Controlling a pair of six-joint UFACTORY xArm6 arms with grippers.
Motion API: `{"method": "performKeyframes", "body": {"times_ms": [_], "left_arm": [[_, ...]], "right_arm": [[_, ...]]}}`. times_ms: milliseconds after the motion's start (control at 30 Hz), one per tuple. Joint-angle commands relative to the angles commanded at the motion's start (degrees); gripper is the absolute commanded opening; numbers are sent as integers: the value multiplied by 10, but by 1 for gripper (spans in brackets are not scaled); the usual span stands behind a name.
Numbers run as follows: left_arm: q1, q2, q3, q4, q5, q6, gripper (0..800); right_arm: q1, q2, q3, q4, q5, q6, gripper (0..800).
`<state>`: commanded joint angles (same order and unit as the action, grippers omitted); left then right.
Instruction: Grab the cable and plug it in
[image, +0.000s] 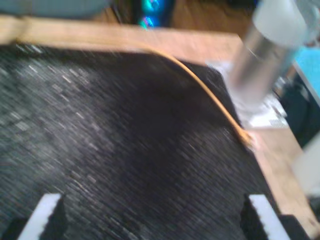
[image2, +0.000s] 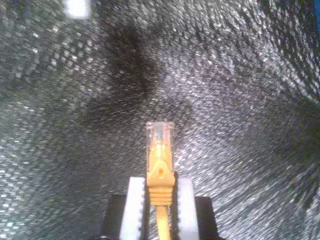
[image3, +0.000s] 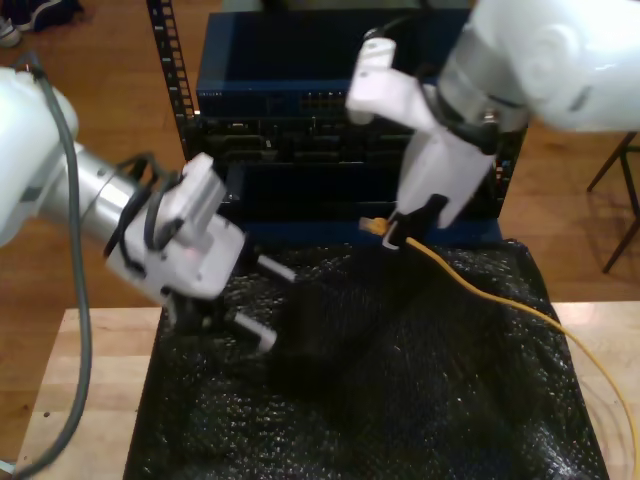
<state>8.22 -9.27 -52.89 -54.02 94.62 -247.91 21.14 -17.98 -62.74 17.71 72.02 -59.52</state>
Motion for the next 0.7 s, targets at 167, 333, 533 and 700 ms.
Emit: {"method": "performKeyframes", "body": {"times_ms": [167,333,533,700], "left_arm": [[-29,9,-19,-25,-17,2,800],[-55,11,-25,-41,-38,3,800],[-57,11,-33,-63,-39,4,800],[-57,11,-33,-70,-36,5,798]], "right_arm": [[0,-8,1,13,13,0,4],[-1,-7,1,35,15,0,4],[-1,-7,1,56,15,0,4],[2,-6,13,58,14,0,4]]}}
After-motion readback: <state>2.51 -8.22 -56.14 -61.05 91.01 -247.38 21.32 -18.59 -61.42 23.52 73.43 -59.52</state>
